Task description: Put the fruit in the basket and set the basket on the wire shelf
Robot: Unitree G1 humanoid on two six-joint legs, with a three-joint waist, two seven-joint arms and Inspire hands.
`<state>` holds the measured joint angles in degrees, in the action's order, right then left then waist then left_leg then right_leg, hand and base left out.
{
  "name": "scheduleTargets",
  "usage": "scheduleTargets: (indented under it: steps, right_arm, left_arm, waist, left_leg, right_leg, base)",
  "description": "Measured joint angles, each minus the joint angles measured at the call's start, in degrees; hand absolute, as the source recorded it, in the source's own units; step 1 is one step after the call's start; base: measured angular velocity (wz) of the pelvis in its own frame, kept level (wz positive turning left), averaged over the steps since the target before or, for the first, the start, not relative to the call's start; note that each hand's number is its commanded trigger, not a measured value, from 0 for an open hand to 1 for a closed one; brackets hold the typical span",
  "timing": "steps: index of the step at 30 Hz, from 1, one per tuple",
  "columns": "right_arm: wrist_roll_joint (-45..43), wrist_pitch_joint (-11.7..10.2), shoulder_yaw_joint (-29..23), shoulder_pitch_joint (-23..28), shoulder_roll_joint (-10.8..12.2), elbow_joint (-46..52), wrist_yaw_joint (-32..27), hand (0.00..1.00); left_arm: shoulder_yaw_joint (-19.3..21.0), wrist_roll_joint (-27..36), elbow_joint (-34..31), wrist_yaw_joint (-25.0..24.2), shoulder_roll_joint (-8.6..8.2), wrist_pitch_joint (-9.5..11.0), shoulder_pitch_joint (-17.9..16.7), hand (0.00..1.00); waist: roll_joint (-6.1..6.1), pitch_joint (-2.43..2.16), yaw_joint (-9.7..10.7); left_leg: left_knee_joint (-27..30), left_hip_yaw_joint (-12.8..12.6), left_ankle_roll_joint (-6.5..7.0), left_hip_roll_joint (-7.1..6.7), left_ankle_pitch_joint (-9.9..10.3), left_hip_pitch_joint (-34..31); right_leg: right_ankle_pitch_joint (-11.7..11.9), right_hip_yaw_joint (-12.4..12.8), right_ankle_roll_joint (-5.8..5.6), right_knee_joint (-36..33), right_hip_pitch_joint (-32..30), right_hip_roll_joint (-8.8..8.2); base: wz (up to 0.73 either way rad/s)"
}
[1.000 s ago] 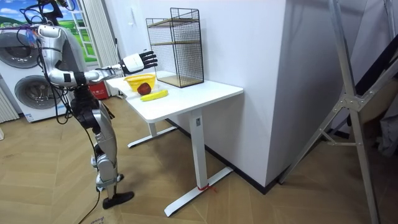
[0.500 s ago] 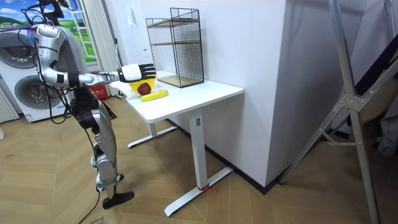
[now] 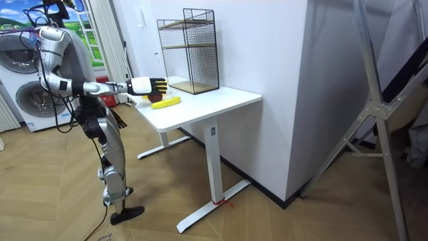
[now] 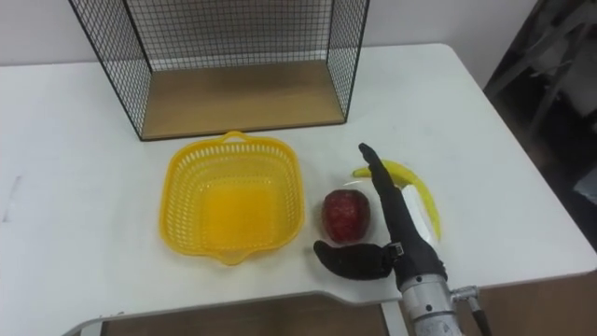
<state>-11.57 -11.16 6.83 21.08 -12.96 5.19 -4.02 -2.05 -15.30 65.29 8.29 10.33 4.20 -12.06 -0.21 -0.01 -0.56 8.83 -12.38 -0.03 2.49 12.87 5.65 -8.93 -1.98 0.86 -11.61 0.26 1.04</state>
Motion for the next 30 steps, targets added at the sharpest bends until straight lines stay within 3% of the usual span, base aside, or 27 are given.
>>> scheduleTargets:
  steps: [12, 23, 30]
  right_arm:
    - [0.1, 0.0, 1.3, -0.5, -0.4, -6.9, -1.1, 0.0]
    - [0.0, 0.1, 3.3, -0.7, -0.4, -7.1, -1.5, 0.0]
    - [0.0, 0.0, 3.5, -0.8, -0.4, -7.6, -2.4, 0.0]
  left_arm:
    - [-2.6, 0.1, 0.0, 0.1, 0.67, 0.0, -0.7, 0.0]
    - [-3.1, 0.0, -0.1, 0.1, 0.66, -0.2, -0.7, 0.0]
    - [-3.8, 0.0, -1.3, 0.2, 0.51, -1.4, -1.2, 0.0]
  waist:
    - [-0.38, 0.09, -0.1]
    - [-0.39, 0.17, -0.1]
    - [-0.63, 0.2, 0.1]
  left_leg:
    - [0.3, 0.0, 0.0, 0.0, 0.0, 0.1]
    - [0.3, 0.1, 0.0, 0.02, 0.0, 0.1]
    - [0.3, 0.6, -0.01, 0.1, 0.0, 0.1]
  right_leg:
    - [0.0, 0.1, 0.02, 0.0, 0.0, 0.03]
    - [0.0, -0.3, 0.03, 0.1, 0.2, -0.01]
    - [0.4, -1.2, 0.15, 1.2, 0.8, -0.01]
  base:
    - [0.0]
    - [0.0]
    - [0.03]
